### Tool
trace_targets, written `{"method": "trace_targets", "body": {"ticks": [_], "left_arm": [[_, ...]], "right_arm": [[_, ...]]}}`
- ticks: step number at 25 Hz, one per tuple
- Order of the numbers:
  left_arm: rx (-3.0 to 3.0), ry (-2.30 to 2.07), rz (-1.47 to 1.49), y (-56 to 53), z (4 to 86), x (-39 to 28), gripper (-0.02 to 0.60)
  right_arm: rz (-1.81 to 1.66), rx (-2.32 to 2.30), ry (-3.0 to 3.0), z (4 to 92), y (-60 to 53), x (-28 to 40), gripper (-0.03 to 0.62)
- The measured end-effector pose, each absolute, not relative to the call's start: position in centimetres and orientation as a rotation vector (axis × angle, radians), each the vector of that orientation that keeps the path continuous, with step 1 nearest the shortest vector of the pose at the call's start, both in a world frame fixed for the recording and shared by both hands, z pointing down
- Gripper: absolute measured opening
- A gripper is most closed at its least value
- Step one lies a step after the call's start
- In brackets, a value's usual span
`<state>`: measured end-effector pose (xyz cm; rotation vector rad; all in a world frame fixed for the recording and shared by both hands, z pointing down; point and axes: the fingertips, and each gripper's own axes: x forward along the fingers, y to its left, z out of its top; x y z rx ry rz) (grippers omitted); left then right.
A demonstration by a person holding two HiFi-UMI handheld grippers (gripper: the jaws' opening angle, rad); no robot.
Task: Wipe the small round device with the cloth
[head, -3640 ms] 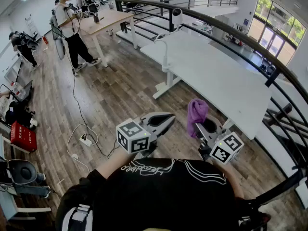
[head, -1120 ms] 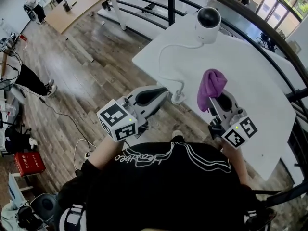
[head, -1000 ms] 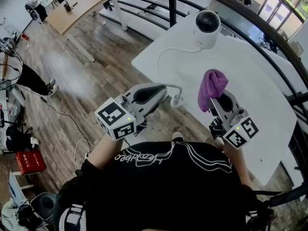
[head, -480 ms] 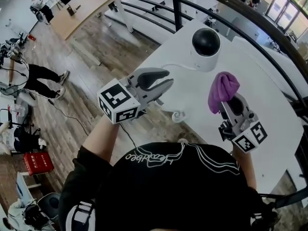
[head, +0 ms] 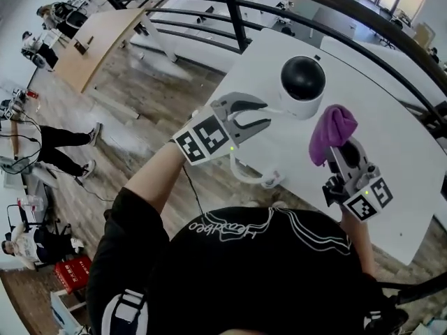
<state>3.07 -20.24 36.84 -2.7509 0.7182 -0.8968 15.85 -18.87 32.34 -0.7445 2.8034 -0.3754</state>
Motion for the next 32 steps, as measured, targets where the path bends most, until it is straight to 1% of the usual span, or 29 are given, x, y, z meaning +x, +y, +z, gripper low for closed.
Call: {"method": "trace_targets", "body": {"ticks": [11,19,21,26,32], "left_arm": [[-2.607,0.373,-1.034,-22.1,39.6,4.4,0.120],[-2.566,0.301,-1.025,-21.9,39.9,4.8,0.054],[-2.570,0.296,-1.021,-21.8,39.9,4.9,0.052],[-2.581,0.302,-1.014,-21.0,39.9,4.7,0.051],[-2.583,0.316,-1.023,-21.9,39.4,5.0,0.051]], "right_arm": [[-0.365,-0.934,2.753,32.5,-19.4,17.5,0.066],[-0.336,-0.958,2.752,32.1,-19.3,17.6,0.066],[-0.324,-0.954,2.753,31.8,-19.4,17.6,0.066],[-0.228,-0.911,2.749,29.4,-19.8,17.2,0.066],[-0.030,-0.767,2.771,24.4,-21.7,16.0,0.066]]}}
